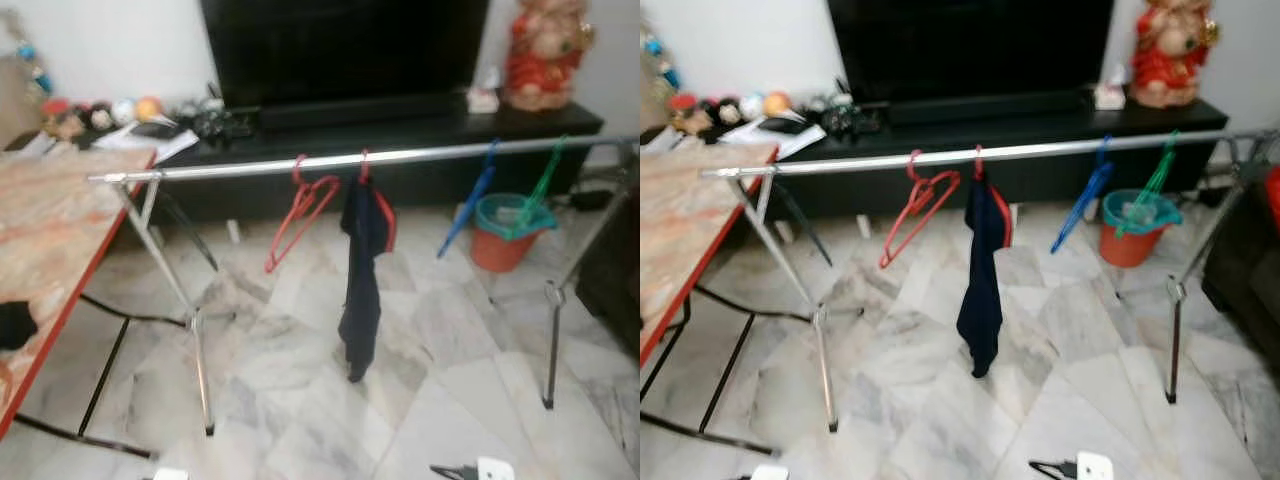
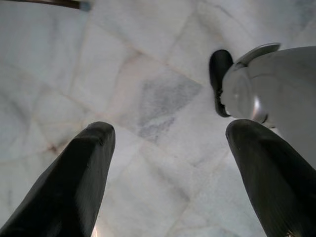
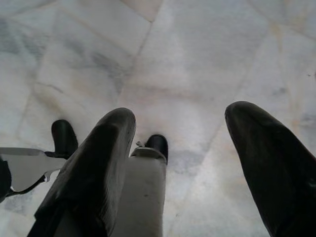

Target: Hang hanger

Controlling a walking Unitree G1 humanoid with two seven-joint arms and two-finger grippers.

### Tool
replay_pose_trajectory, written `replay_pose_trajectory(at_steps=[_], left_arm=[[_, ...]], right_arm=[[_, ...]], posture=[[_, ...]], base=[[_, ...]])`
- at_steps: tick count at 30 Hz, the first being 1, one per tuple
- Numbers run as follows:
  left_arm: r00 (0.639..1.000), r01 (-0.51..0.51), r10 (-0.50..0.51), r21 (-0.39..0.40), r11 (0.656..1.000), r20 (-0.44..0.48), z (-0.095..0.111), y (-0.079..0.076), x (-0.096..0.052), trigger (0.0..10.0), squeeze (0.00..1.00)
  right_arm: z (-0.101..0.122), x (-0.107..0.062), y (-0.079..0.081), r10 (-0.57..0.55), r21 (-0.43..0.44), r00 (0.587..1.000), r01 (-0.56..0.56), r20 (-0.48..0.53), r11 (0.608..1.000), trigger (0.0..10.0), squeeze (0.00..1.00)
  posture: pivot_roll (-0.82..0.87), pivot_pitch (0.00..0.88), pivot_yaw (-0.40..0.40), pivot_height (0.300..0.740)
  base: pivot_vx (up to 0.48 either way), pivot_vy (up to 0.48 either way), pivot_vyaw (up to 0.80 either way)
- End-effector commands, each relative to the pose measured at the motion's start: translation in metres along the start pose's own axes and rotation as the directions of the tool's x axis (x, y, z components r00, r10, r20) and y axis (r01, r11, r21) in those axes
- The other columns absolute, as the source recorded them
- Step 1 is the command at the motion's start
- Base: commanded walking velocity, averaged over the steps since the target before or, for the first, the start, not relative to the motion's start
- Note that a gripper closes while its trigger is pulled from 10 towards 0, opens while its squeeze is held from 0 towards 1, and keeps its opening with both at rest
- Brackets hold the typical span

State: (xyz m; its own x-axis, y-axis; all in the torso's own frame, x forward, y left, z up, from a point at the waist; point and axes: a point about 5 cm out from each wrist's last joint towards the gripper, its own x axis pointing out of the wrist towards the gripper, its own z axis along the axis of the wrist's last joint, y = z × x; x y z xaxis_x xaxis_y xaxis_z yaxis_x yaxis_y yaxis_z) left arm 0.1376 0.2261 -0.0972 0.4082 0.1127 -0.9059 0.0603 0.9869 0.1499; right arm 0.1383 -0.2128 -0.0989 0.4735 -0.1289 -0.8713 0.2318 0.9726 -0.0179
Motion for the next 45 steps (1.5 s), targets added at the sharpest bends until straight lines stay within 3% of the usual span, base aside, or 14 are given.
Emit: replay_pose_trajectory(at_steps=[1, 11, 22, 34, 38, 45], left_arm=[[1.0, -0.004, 0.003, 0.005, 1.0, 0.023, 0.006, 0.001, 0.0, 10.0, 0.0], [1.0, -0.009, 0.009, -0.007, 1.0, 0.027, 0.007, 0.005, 0.0, 10.0, 0.0], [1.0, -0.005, 0.006, -0.024, 1.0, 0.027, 0.008, 0.002, 0.0, 10.0, 0.0], [1.0, 0.007, -0.007, 0.04, 0.999, 0.0, 0.0, -0.007, 0.0, 10.0, 0.0], [1.0, 0.007, -0.008, 0.084, 0.996, 0.01, 0.003, -0.005, 0.001, 10.0, 0.0], [1.0, -0.021, 0.02, 0.063, 0.998, 0.018, 0.007, 0.003, 0.0, 10.0, 0.0]], right_arm=[[-0.004, -0.001, -0.003, -0.014, 0.024, 1.0, 0.014, -0.008, 1.0, 10.0, 0.0], [-0.007, -0.001, -0.002, -0.02, 0.022, 1.0, 0.021, -0.015, 1.0, 10.0, 0.0], [-0.008, -0.002, -0.011, -0.033, 0.007, 0.999, 0.034, -0.023, 0.999, 10.0, 0.0], [-0.013, -0.004, -0.021, -0.051, -0.006, 0.998, 0.051, -0.03, 0.999, 10.0, 0.0], [-0.013, -0.004, -0.02, -0.051, 0.004, 0.998, 0.051, -0.029, 0.999, 10.0, 0.0], [-0.01, -0.003, -0.01, -0.033, 0.005, 0.999, 0.033, -0.022, 0.999, 10.0, 0.0]], posture=[[-0.11, 0.0, 0.016, 0.74], [-0.12, 0.0, 0.022, 0.74], [-0.1, 0.0, -0.003, 0.74], [-0.09, 0.0, 0.005, 0.74], [-0.08, 0.0, 0.002, 0.74], [-0.11, 0.0, 0.02, 0.74]], base=[[0.0, 0.0, 0.0], [0.0, 0.0, -0.04], [0.0, 0.0, -0.76], [0.0, 0.0, -0.75], [0.0, 0.0, -0.74], [0.0, 0.0, -0.73]])
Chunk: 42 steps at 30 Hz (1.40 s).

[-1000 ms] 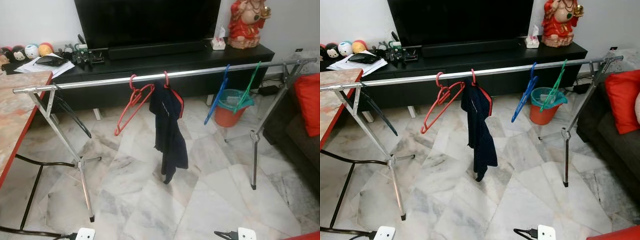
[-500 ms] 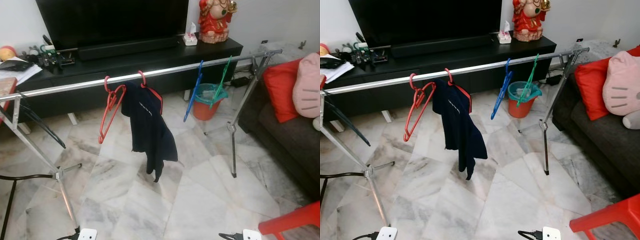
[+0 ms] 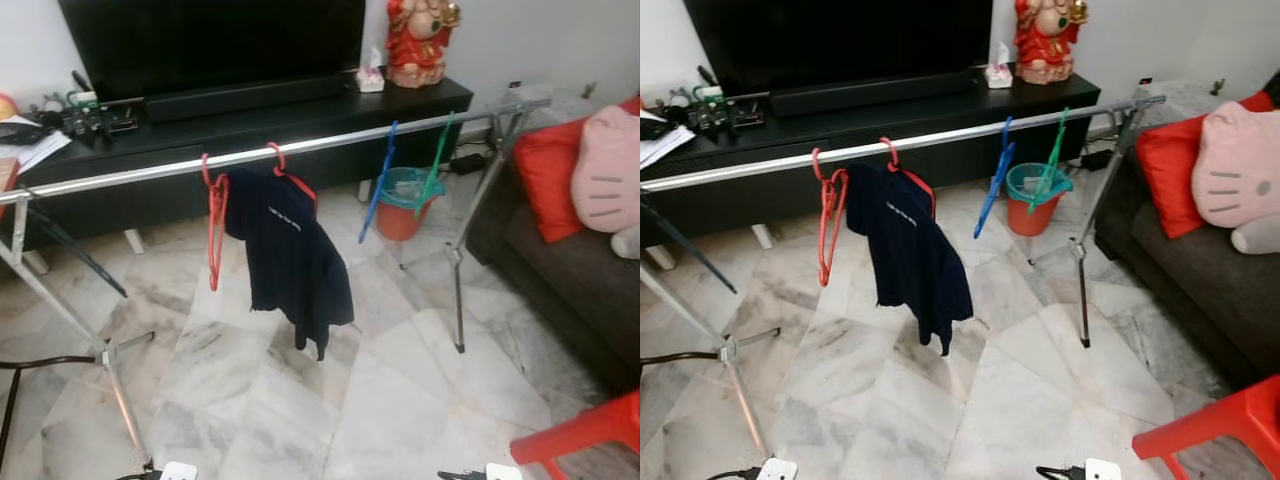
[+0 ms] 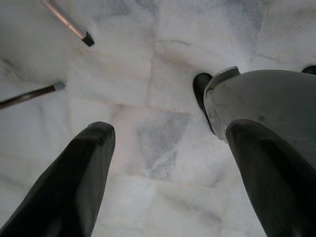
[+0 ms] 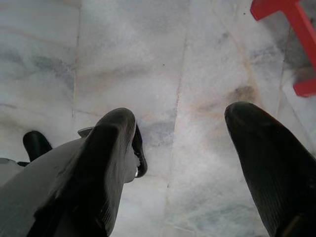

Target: Hang hanger

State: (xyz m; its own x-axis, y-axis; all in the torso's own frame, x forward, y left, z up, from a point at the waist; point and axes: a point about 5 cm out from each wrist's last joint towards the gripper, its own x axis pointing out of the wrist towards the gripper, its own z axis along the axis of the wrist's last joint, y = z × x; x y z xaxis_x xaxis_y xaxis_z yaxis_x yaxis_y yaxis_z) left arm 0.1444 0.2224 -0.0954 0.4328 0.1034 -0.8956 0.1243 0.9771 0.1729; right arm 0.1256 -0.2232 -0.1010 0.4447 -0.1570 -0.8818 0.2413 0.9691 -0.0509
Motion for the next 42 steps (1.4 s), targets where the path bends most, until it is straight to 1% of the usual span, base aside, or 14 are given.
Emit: replay_pose_trajectory(at_steps=[1, 5, 7, 9, 10, 12, 15, 18, 20, 23, 30, 42], left_arm=[[0.999, -0.031, 0.031, 0.004, 0.999, -0.012, 0.0, 0.009, -0.001, 10.0, 0.0], [0.999, -0.038, 0.039, 0.025, 0.999, -0.014, 0.0, 0.012, -0.001, 10.0, 0.0], [0.999, -0.047, 0.048, 0.042, 0.998, -0.021, -0.002, 0.016, -0.001, 10.0, 0.0], [0.998, -0.051, 0.053, 0.042, 0.998, -0.024, -0.002, 0.018, -0.002, 10.0, 0.0], [0.998, -0.058, 0.058, 0.019, 0.998, -0.02, -0.003, 0.02, -0.002, 10.0, 0.0], [0.998, -0.058, 0.058, 0.024, 0.998, -0.018, -0.003, 0.021, -0.002, 10.0, 0.0], [0.999, -0.046, 0.047, 0.066, 0.997, -0.006, -0.001, 0.022, -0.002, 10.0, 0.0], [0.999, -0.052, 0.053, 0.06, 0.997, -0.012, -0.002, 0.022, -0.002, 10.0, 0.0], [0.999, -0.051, 0.051, 0.037, 0.998, -0.011, -0.002, 0.022, -0.002, 10.0, 0.0], [0.999, -0.044, 0.044, 0.04, 0.998, -0.009, -0.001, 0.02, -0.002, 10.0, 0.0], [0.999, -0.035, 0.035, 0.01, 0.999, -0.008, -0.002, 0.014, -0.001, 10.0, 0.0], [1.0, -0.025, 0.025, -0.001, 1.0, -0.01, -0.004, 0.007, -0.001, 10.0, 0.0]], right_arm=[[0.0, 0.0, 0.005, -0.003, 0.028, 1.0, 0.002, 0.004, 1.0, 10.0, 0.0], [-0.001, 0.0, 0.009, 0.0, 0.035, 1.0, 0.0, 0.004, 0.999, 10.0, 0.0], [-0.002, 0.0, 0.012, 0.008, 0.042, 1.0, -0.008, -0.003, 0.999, 10.0, 0.0], [-0.003, 0.0, 0.014, 0.013, 0.045, 1.0, -0.013, -0.004, 0.999, 10.0, 0.0], [-0.003, 0.0, 0.015, 0.024, 0.041, 1.0, -0.024, -0.003, 0.999, 10.0, 0.0], [-0.002, 0.001, 0.017, 0.034, 0.036, 0.999, -0.034, 0.002, 0.999, 10.0, 0.0], [-0.001, 0.001, 0.018, 0.038, 0.018, 0.999, -0.038, 0.008, 0.999, 10.0, 0.0], [0.0, 0.001, 0.017, 0.024, 0.043, 1.0, -0.025, 0.01, 0.999, 10.0, 0.0], [0.001, 0.001, 0.015, 0.023, 0.043, 1.0, -0.023, 0.01, 0.999, 10.0, 0.0], [0.001, 0.001, 0.014, 0.021, 0.044, 1.0, -0.022, 0.01, 0.999, 10.0, 0.0], [0.004, 0.001, 0.009, 0.016, 0.031, 1.0, -0.016, 0.016, 0.999, 10.0, 0.0], [0.004, 0.001, 0.013, 0.021, 0.036, 1.0, -0.021, 0.018, 0.999, 10.0, 0.0]], posture=[[-0.11, 0.0, 0.026, 0.74], [-0.11, 0.0, 0.036, 0.74], [-0.1, 0.0, 0.044, 0.74], [-0.1, 0.0, 0.045, 0.74], [-0.1, 0.0, 0.045, 0.74], [-0.1, 0.0, 0.046, 0.74], [-0.1, 0.0, 0.049, 0.74], [-0.1, 0.0, 0.052, 0.74], [-0.1, 0.0, 0.049, 0.74], [-0.1, 0.0, 0.046, 0.74], [-0.09, 0.0, 0.024, 0.74], [-0.1, 0.0, 0.041, 0.74]], base=[[0.0, 0.0, -0.73], [0.0, 0.0, -0.72], [0.0, -0.427, -0.72], [0.0, -0.48, -0.71], [0.0, 0.0, -0.71], [0.0, 0.0, -0.7], [0.0, -0.1, -0.69], [0.0, -0.48, -0.69], [0.0, 0.0, -0.69], [0.0, 0.0, -0.69], [0.0, 0.0, -0.69], [0.0, 0.0, -0.69]])
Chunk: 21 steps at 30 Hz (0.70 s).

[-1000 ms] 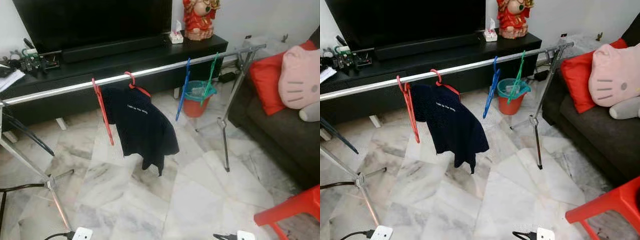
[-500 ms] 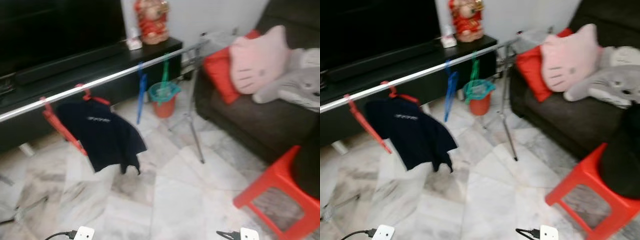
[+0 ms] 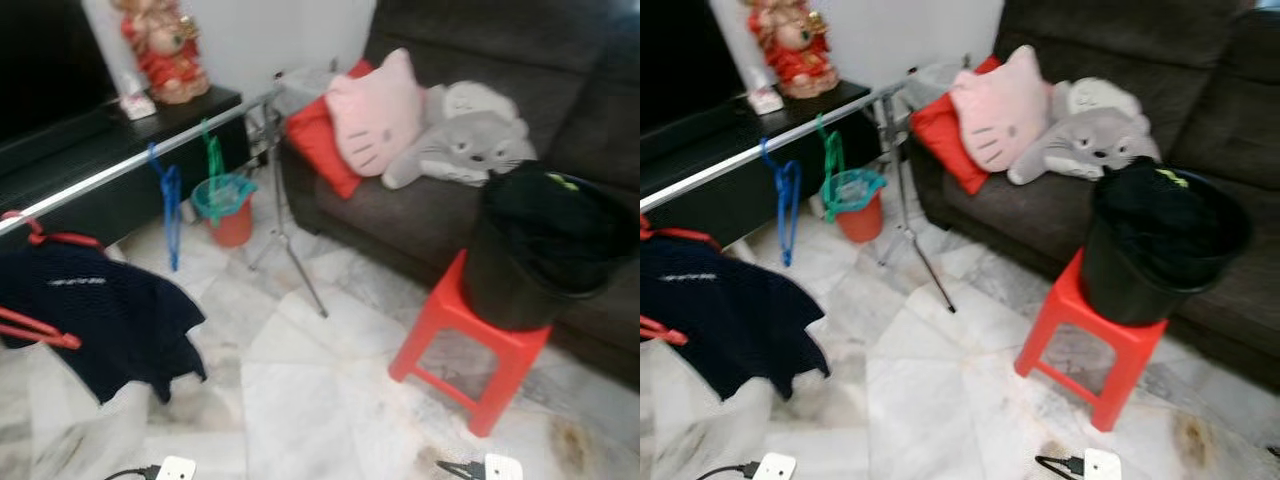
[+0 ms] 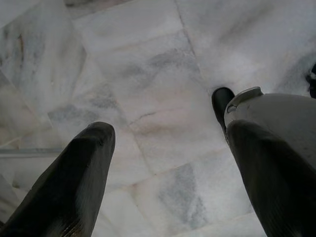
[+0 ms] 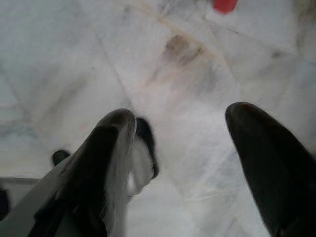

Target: Hang hanger

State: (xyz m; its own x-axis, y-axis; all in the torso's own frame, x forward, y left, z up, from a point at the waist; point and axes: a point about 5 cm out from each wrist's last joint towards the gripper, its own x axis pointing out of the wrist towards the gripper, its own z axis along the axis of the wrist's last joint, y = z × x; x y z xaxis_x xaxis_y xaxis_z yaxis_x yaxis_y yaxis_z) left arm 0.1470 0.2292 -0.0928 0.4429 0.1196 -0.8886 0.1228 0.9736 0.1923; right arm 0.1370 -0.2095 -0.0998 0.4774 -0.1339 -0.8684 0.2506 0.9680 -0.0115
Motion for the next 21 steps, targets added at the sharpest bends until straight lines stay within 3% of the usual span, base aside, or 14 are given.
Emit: replay_pose_trajectory(at_steps=[1, 10, 16, 21], left_arm=[[1.0, -0.004, 0.004, -0.004, 1.0, -0.016, -0.006, -0.001, -0.001, 10.0, 0.0], [1.0, -0.011, 0.011, -0.01, 1.0, 0.011, 0.01, 0.004, 0.001, 10.0, 0.0], [1.0, -0.026, 0.026, 0.04, 0.999, 0.01, 0.01, 0.008, 0.001, 10.0, 0.0], [0.999, -0.036, 0.036, 0.008, 0.999, 0.005, 0.004, 0.009, 0.0, 10.0, 0.0]], right_arm=[[-0.004, -0.001, -0.003, -0.01, 0.012, 1.0, 0.01, -0.012, 1.0, 10.0, 0.0], [-0.004, -0.001, -0.002, -0.007, 0.007, 1.0, 0.007, -0.013, 1.0, 10.0, 0.0], [-0.005, -0.001, -0.002, -0.005, 0.006, 1.0, 0.005, -0.013, 1.0, 10.0, 0.0], [-0.004, -0.001, -0.003, -0.008, 0.005, 1.0, 0.008, -0.011, 1.0, 10.0, 0.0]], posture=[[-0.1, 0.0, 0.043, 0.74], [-0.1, 0.0, 0.041, 0.74], [-0.1, 0.0, 0.04, 0.74], [-0.11, 0.0, 0.039, 0.74]], base=[[0.0, 0.0, -0.69], [0.0, 0.0, -0.69], [0.0, 0.0, -0.69], [0.0, -0.166, -0.69]])
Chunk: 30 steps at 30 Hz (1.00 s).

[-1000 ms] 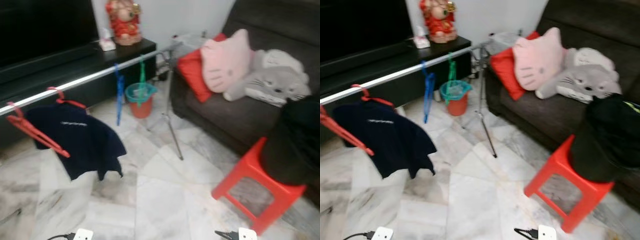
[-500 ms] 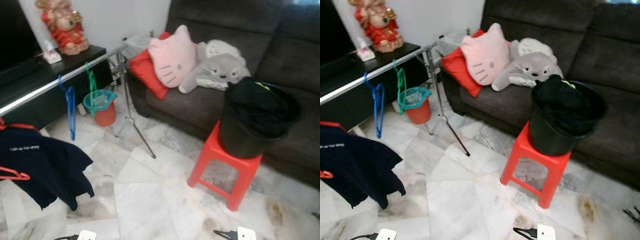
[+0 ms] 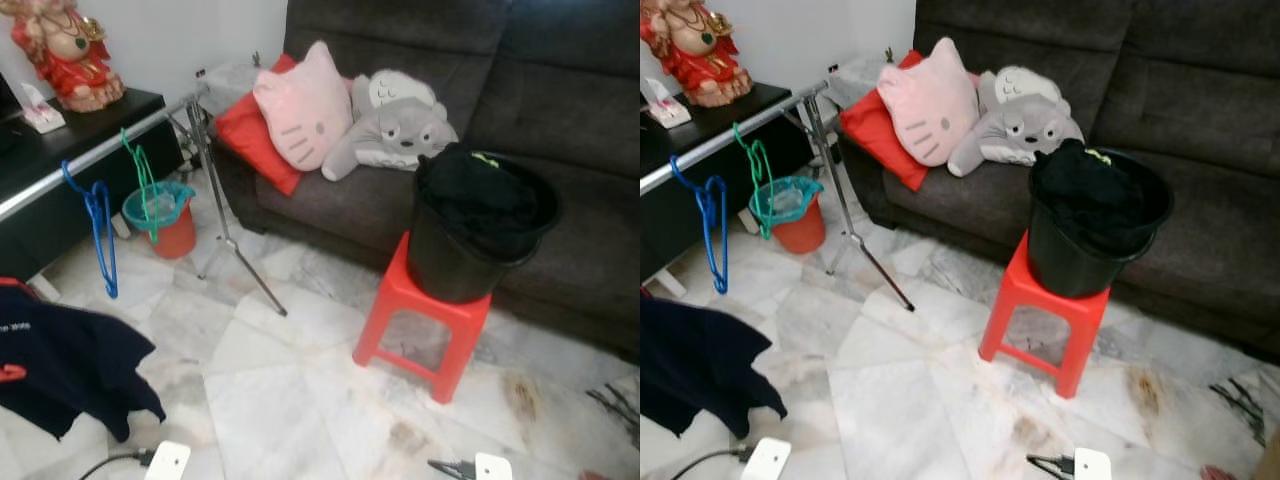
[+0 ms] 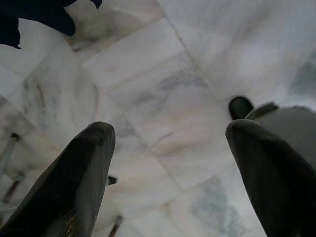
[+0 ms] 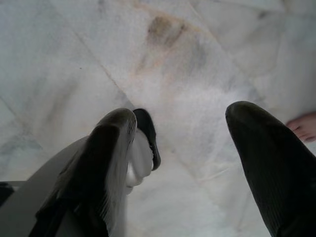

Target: Hang hanger

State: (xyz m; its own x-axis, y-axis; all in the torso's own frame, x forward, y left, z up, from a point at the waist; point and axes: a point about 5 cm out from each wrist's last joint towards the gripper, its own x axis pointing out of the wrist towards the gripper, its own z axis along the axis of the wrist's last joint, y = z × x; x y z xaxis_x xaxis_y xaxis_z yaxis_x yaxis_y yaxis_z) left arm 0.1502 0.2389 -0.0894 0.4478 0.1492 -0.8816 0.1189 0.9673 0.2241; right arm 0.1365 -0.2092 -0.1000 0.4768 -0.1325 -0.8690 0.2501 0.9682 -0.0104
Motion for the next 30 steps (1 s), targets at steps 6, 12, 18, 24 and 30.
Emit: replay_pose_trajectory(at_steps=[6, 12, 18, 24, 30], left_arm=[[1.0, -0.005, 0.005, -0.011, 1.0, -0.004, -0.0055, -0.0016, -0.0007, 10.0, 0.0], [1.0, -0.005, 0.005, -0.02, 1.0, -0.01, -0.0085, -0.0019, -0.0011, 10.0, 0.0], [1.0, 0.013, -0.014, -0.031, 0.999, -0.008, -0.0076, -0.0059, -0.0007, 10.0, 0.0], [1.0, 0.012, -0.012, -0.046, 0.999, 0.001, -0.0049, -0.0076, -0.0003, 10.0, 0.0], [1.0, 0.015, -0.015, -0.053, 0.998, -0.002, -0.0043, -0.0081, -0.0001, 10.0, 0.0]], right_arm=[[-0.0031, -0.0009, -0.0054, -0.013, 0.005, 1.0, 0.013, -0.009, 1.0, 10.0, 0.0], [-0.0029, -0.0009, -0.0059, -0.01, 0.0, 1.0, 0.01, -0.01, 1.0, 10.0, 0.0], [-0.0024, -0.0008, -0.006, -0.011, 0.0, 1.0, 0.011, -0.007, 1.0, 10.0, 0.0], [-0.0011, -0.0007, -0.0051, -0.012, 0.004, 1.0, 0.012, 0.006, 1.0, 10.0, 0.0], [-0.0008, -0.0007, -0.0043, -0.011, 0.016, 1.0, 0.01, 0.011, 1.0, 10.0, 0.0]], posture=[[-0.1, 0.0, 0.032, 0.74], [-0.1, 0.0, 0.027, 0.74], [-0.1, 0.0, 0.028, 0.74], [-0.1, 0.0, 0.029, 0.74], [-0.1, 0.0, 0.03, 0.74]], base=[[0.0, 0.0, -0.69], [0.0, 0.0, -0.68], [0.0, 0.0, -0.67], [0.0, 0.0, -0.18], [0.0, 0.0, 0.0]])
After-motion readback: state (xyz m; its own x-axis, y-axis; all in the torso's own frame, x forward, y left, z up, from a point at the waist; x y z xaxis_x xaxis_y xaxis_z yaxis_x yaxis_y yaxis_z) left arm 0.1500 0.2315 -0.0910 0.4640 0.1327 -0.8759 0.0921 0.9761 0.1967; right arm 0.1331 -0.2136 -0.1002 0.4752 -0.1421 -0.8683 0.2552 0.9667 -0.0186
